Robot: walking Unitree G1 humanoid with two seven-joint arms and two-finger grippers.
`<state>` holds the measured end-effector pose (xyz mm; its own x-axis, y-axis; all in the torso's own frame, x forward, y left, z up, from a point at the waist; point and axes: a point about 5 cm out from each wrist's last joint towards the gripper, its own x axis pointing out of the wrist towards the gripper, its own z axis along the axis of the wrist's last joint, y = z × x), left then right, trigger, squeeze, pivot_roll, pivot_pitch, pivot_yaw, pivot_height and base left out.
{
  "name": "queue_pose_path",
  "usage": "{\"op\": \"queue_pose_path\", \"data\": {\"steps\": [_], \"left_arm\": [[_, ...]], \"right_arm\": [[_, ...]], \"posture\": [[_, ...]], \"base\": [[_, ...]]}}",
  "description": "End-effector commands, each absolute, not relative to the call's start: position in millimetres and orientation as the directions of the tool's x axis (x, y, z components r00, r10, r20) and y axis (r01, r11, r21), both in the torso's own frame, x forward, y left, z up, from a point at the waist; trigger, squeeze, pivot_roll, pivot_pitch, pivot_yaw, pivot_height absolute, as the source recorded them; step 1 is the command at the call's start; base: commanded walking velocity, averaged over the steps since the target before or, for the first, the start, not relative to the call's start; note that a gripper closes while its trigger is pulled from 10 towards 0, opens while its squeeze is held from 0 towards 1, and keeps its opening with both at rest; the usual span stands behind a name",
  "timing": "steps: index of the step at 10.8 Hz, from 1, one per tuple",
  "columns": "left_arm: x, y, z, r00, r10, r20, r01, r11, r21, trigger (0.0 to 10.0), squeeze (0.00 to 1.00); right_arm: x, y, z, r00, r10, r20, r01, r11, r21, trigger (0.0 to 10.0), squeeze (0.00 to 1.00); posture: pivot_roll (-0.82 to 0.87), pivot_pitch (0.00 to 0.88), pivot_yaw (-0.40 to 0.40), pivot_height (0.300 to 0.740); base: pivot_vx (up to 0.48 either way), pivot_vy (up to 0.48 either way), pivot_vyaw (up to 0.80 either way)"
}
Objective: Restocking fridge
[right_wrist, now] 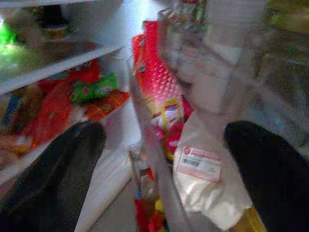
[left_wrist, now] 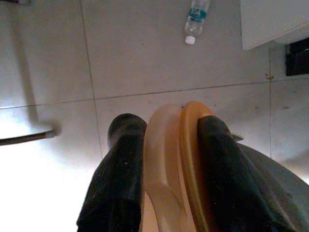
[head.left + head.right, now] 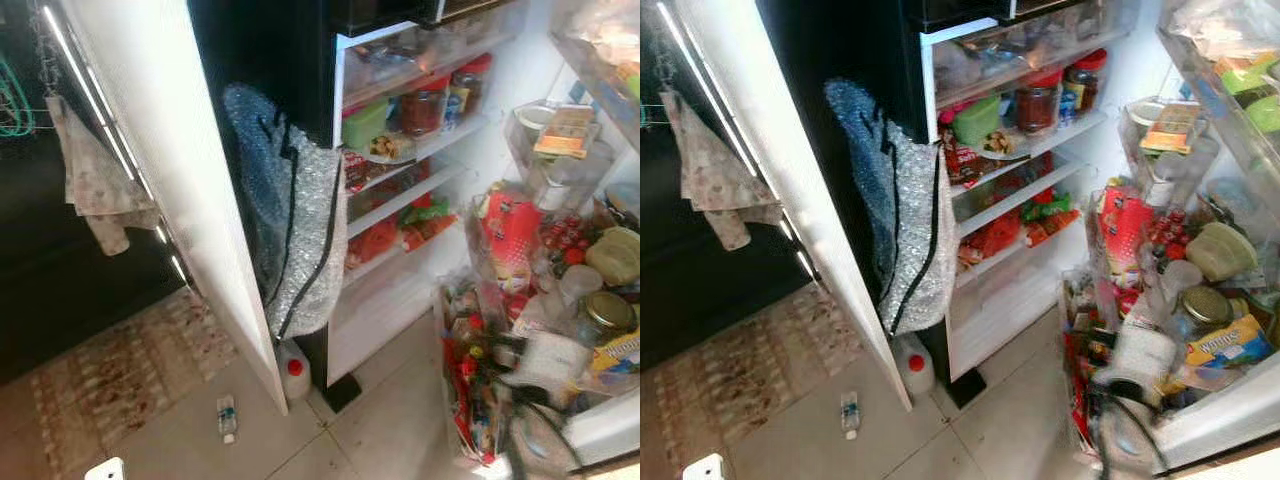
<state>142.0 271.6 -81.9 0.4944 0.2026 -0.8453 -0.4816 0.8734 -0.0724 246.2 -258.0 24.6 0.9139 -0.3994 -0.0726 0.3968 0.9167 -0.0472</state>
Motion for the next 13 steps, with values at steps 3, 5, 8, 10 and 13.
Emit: {"op": "queue_pose_path", "data": {"steps": [3, 5, 8, 10, 13], "left_arm": [[136, 270, -85, 0.472, 0.198, -0.859, -0.461, 0.886, -0.049, 10.0, 0.0], [138, 268, -85, 0.471, 0.196, -0.86, -0.456, 0.888, -0.048, 10.0, 0.0], [140, 267, -84, 0.474, 0.197, -0.858, -0.45, 0.892, -0.044, 10.0, 0.0], [141, 267, -84, 0.476, 0.197, -0.857, -0.448, 0.893, -0.044, 10.0, 0.0], [143, 267, -83, 0.477, 0.189, -0.858, -0.426, 0.904, -0.037, 10.0, 0.0]], "right_arm": [[235, -279, 22, 0.851, -0.514, -0.107, 0.515, 0.857, -0.019, 10.0, 0.0], [223, -300, 15, 0.799, -0.577, -0.169, 0.58, 0.814, -0.033, 10.0, 0.0], [196, -360, 20, 0.708, -0.673, -0.215, 0.659, 0.739, -0.142, 10.0, 0.0], [185, -386, 25, 0.657, -0.706, -0.263, 0.69, 0.704, -0.167, 10.0, 0.0], [185, -303, -44, 0.7, -0.306, -0.645, 0.314, 0.943, -0.107, 10.0, 0.0]], "posture": [[-0.02, 0.049, 0.014, 0.74], [-0.01, 0.058, 0.016, 0.74], [-0.02, 0.063, 0.021, 0.74], [-0.03, 0.068, 0.027, 0.74], [-0.05, 0.071, 0.044, 0.74]], "base": [[0.0, 0.0, 0.0], [0.0, 0.0, 0.0], [0.0, 0.0, 0.0], [0.0, 0.0, 0.0], [0.0, 0.0, 0.0]]}}
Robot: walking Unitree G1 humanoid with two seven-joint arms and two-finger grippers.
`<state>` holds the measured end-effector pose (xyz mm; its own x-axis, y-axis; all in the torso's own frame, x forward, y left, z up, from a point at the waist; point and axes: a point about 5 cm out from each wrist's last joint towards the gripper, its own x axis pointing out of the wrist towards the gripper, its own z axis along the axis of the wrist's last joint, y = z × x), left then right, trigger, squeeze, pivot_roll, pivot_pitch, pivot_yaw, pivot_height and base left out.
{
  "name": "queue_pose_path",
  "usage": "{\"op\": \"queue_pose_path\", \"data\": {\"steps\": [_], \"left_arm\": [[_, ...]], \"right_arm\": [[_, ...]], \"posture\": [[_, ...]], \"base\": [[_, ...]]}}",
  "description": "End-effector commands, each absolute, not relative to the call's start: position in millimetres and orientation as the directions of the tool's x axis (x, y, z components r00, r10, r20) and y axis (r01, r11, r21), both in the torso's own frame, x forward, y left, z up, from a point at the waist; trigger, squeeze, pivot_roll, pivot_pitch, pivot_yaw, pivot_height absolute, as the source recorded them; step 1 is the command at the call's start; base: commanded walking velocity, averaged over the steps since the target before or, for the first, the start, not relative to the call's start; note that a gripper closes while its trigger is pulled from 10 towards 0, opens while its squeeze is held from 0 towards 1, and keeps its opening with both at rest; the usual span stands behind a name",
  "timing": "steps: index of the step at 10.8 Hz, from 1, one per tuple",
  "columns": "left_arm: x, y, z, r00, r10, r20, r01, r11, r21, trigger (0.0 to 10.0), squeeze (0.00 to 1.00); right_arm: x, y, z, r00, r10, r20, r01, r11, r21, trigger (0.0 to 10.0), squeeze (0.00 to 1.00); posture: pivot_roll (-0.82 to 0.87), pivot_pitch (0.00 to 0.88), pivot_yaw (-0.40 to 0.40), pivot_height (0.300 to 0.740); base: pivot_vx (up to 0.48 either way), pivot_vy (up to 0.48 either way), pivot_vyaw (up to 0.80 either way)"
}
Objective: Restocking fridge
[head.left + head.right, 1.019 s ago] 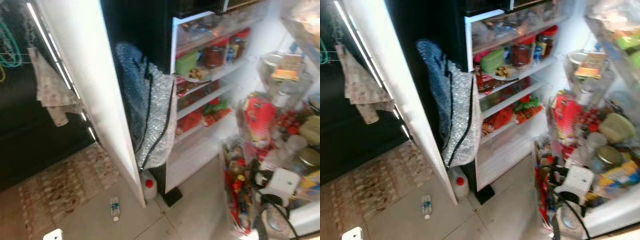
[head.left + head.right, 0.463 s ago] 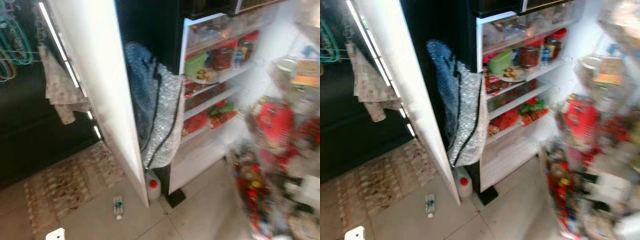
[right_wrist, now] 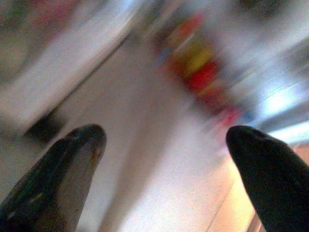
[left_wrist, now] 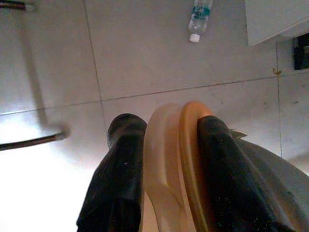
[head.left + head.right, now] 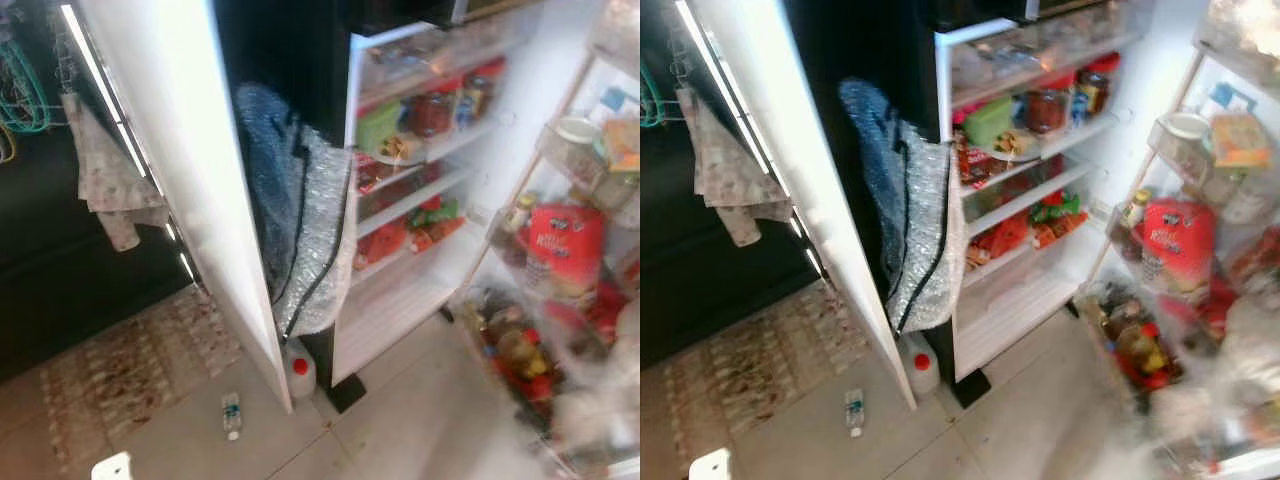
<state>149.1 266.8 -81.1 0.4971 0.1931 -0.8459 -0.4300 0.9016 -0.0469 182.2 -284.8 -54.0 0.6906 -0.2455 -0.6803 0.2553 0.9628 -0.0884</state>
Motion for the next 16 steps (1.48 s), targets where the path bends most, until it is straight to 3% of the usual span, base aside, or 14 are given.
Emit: {"op": "queue_pose_path", "data": {"steps": [1, 3, 6, 9, 11, 14, 16], "left_arm": [[146, 269, -82, 0.483, 0.187, -0.855, -0.409, 0.912, -0.031, 10.0, 0.0], [147, 271, -80, 0.489, 0.2, -0.849, -0.435, 0.9, -0.038, 10.0, 0.0], [142, 271, -82, 0.483, 0.21, -0.85, -0.456, 0.889, -0.04, 10.0, 0.0], [141, 266, -84, 0.482, 0.207, -0.851, -0.46, 0.887, -0.045, 10.0, 0.0], [141, 262, -86, 0.48, 0.207, -0.852, -0.462, 0.886, -0.046, 10.0, 0.0], [143, 258, -87, 0.48, 0.203, -0.854, -0.457, 0.888, -0.046, 10.0, 0.0], [144, 255, -87, 0.481, 0.202, -0.853, -0.456, 0.889, -0.046, 10.0, 0.0]], "right_arm": [[168, -246, -76, 0.6, -0.081, -0.796, 0.029, 0.996, -0.079, 10.0, 0.0], [153, -228, -90, 0.521, -0.139, -0.842, 0.225, 0.974, -0.022, 10.0, 0.0], [145, -218, -95, 0.491, -0.137, -0.861, 0.319, 0.947, 0.031, 10.0, 0.0], [156, -233, -88, 0.519, -0.169, -0.838, 0.294, 0.956, -0.011, 10.0, 0.0], [167, -233, -83, 0.546, -0.138, -0.826, 0.302, 0.952, 0.041, 10.0, 0.0], [157, -224, -89, 0.542, -0.118, -0.832, 0.273, 0.961, 0.042, 10.0, 0.0], [155, -226, -89, 0.543, -0.122, -0.831, 0.269, 0.962, 0.034, 10.0, 0.0]], "posture": [[-0.04, 0.068, 0.036, 0.74], [-0.02, 0.067, 0.043, 0.74], [-0.01, 0.067, 0.024, 0.74], [-0.01, 0.061, 0.016, 0.74], [-0.01, 0.05, 0.016, 0.74], [-0.01, 0.038, 0.019, 0.74], [-0.01, 0.037, 0.018, 0.74]], "base": [[0.0, 0.0, 0.0], [0.0, 0.0, 0.0], [0.0, 0.0, 0.0], [0.0, -0.106, 0.0], [0.0, -0.332, 0.4], [0.0, -0.33, 0.0], [0.0, -0.33, 0.65]]}}
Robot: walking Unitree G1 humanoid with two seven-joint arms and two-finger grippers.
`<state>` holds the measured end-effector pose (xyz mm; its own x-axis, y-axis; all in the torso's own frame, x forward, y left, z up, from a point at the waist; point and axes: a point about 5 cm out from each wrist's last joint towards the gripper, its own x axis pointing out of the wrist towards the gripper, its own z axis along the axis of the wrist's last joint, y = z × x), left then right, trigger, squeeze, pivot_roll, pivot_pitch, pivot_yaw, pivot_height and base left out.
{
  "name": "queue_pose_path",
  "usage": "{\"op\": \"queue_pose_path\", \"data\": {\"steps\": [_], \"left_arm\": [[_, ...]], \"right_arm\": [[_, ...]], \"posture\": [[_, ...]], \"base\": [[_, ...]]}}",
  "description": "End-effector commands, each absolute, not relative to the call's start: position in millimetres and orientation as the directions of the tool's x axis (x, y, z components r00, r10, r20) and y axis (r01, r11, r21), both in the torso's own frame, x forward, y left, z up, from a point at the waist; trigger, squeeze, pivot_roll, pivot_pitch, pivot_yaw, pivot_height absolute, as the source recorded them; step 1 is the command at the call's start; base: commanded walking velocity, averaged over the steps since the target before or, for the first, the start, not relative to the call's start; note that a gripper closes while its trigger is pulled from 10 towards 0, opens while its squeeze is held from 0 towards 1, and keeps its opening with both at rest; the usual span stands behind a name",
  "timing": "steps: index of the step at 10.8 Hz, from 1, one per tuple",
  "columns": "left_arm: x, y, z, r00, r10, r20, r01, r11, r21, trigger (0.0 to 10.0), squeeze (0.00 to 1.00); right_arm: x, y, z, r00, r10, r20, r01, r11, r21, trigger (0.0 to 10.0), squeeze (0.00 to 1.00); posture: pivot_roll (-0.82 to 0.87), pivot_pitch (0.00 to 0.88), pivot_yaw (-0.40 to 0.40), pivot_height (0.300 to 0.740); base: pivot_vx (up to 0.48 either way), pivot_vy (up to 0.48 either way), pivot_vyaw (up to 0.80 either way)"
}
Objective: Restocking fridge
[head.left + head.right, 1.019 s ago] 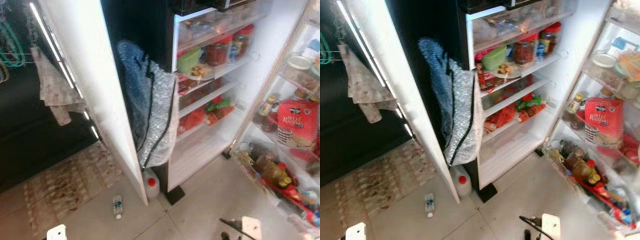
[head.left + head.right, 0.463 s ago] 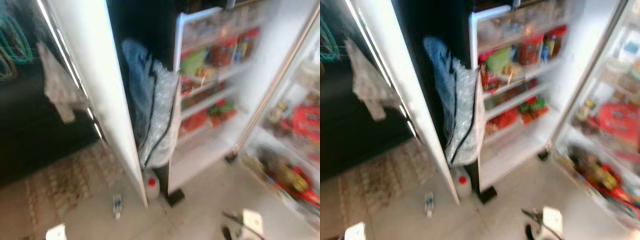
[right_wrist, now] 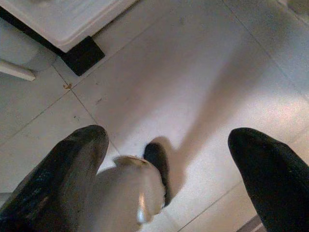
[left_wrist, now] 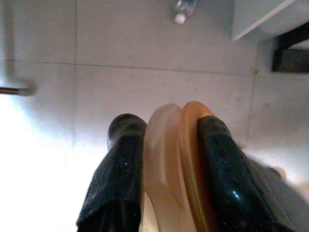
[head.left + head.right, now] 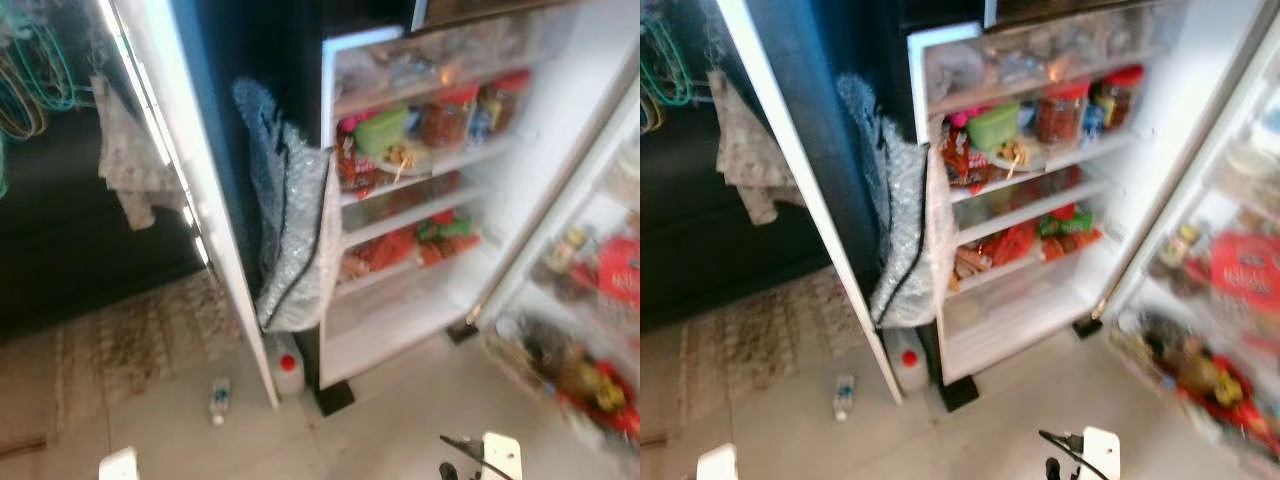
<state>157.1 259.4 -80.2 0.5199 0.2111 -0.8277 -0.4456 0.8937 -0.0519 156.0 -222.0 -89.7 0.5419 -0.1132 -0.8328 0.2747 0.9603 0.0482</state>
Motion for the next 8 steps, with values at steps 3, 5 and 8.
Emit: {"op": "queue_pose_path", "data": {"steps": [3, 5, 8], "left_arm": [[144.1, 254.0, -87.2, 0.483, 0.202, -0.852, -0.461, 0.886, -0.051, 10.0, 0.0], [144.3, 254.3, -87.1, 0.483, 0.206, -0.851, -0.467, 0.883, -0.051, 10.0, 0.0], [145.7, 254.6, -86.4, 0.489, 0.206, -0.848, -0.469, 0.881, -0.057, 10.0, 0.0]], "right_arm": [[156.3, -224.1, -89.1, 0.544, -0.118, -0.83, 0.303, 0.951, 0.063, 10.0, 0.0], [156.8, -226.3, -88.5, 0.546, -0.138, -0.826, 0.338, 0.939, 0.066, 10.0, 0.0], [159.9, -227.9, -87.0, 0.548, -0.139, -0.825, 0.344, 0.936, 0.071, 10.0, 0.0]], "posture": [[-0.01, 0.05, 0.011, 0.74], [0.0, 0.054, 0.01, 0.74], [0.0, 0.058, 0.011, 0.74]], "base": [[0.0, -0.331, 0.53], [0.0, -0.33, 0.0], [0.0, -0.33, 0.0]]}}
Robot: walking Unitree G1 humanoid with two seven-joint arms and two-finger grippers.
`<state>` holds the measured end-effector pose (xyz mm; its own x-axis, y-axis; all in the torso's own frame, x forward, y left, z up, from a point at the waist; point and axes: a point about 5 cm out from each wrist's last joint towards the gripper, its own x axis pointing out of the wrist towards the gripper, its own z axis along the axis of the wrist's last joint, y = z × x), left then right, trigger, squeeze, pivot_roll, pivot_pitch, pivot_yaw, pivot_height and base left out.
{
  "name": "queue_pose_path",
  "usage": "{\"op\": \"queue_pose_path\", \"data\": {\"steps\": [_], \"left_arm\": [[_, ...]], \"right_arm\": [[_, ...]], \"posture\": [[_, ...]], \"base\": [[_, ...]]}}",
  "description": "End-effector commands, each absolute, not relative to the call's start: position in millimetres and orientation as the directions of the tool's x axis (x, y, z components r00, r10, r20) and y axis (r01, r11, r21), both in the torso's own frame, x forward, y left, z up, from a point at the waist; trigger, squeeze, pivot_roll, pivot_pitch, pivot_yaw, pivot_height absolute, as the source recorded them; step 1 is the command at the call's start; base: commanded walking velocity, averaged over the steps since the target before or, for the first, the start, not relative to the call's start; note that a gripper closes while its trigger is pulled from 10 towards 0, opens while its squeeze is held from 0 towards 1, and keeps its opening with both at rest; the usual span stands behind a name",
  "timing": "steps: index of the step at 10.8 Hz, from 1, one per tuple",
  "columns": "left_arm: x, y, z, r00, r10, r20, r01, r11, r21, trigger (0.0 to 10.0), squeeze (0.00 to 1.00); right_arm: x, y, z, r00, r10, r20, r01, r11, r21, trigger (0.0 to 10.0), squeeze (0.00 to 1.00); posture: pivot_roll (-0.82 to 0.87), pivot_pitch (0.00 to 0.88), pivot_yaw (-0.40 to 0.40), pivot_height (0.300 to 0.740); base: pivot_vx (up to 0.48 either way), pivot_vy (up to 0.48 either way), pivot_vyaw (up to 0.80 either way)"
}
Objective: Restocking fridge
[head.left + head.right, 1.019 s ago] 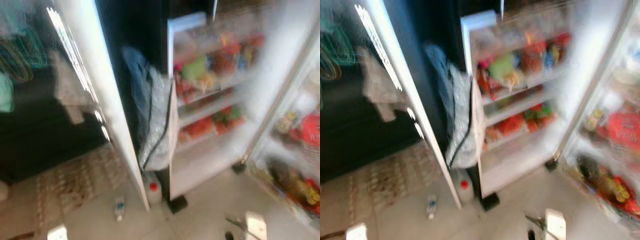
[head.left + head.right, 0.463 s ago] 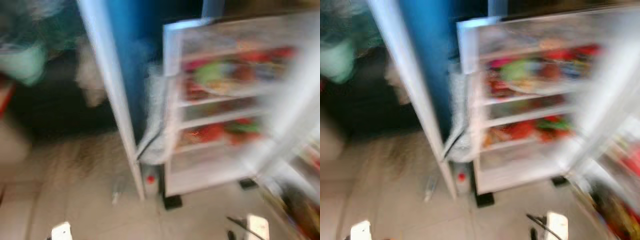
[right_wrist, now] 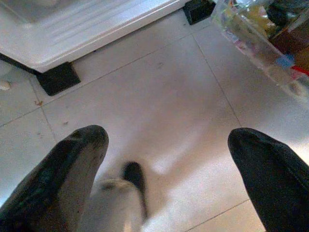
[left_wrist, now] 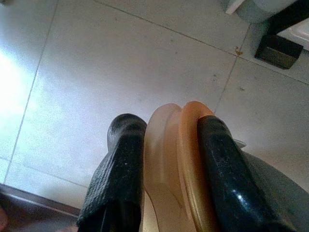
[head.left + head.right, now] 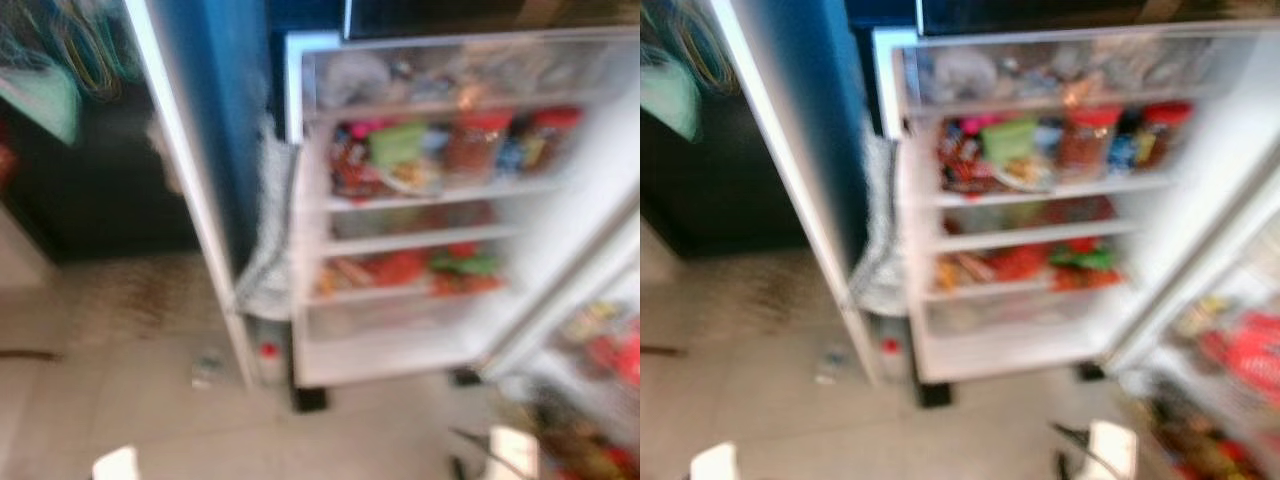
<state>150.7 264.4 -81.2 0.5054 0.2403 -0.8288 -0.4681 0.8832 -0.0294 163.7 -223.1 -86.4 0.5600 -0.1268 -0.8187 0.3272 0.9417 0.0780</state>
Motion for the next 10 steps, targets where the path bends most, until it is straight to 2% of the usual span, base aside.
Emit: {"op": "queue_pose_path", "data": {"steps": [1, 6, 8, 9, 10], "left_arm": [[146, 255, -86, 0.491, 0.205, -0.847, -0.468, 0.882, -0.058, 10.0, 0.0], [148, 261, -84, 0.497, 0.214, -0.841, -0.47, 0.881, -0.054, 10.0, 0.0], [159, 261, -79, 0.535, 0.211, -0.818, -0.47, 0.879, -0.081, 10.0, 0.0], [179, 260, -69, 0.604, 0.2, -0.772, -0.45, 0.885, -0.123, 10.0, 0.0], [209, 258, -52, 0.711, 0.18, -0.68, -0.408, 0.893, -0.191, 10.0, 0.0]], "right_arm": [[160, -228, -87, 0.548, -0.145, -0.824, 0.36, 0.93, 0.076, 10.0, 0.0], [161, -230, -86, 0.55, -0.156, -0.82, 0.379, 0.922, 0.079, 10.0, 0.0], [162, -231, -86, 0.552, -0.152, -0.82, 0.37, 0.926, 0.078, 10.0, 0.0], [162, -231, -86, 0.551, -0.148, -0.821, 0.363, 0.929, 0.076, 10.0, 0.0], [160, -227, -87, 0.55, -0.139, -0.824, 0.352, 0.933, 0.078, 10.0, 0.0]], "posture": [[0.0, 0.06, 0.012, 0.74], [0.0, 0.066, 0.017, 0.74], [0.01, 0.067, 0.012, 0.74], [0.02, 0.068, 0.007, 0.74], [0.02, 0.069, 0.002, 0.74]], "base": [[0.0, -0.33, 0.0], [0.0, -0.332, 0.0], [0.0, -0.324, 0.0], [0.0, -0.24, 0.0], [0.0, 0.0, 0.0]]}}
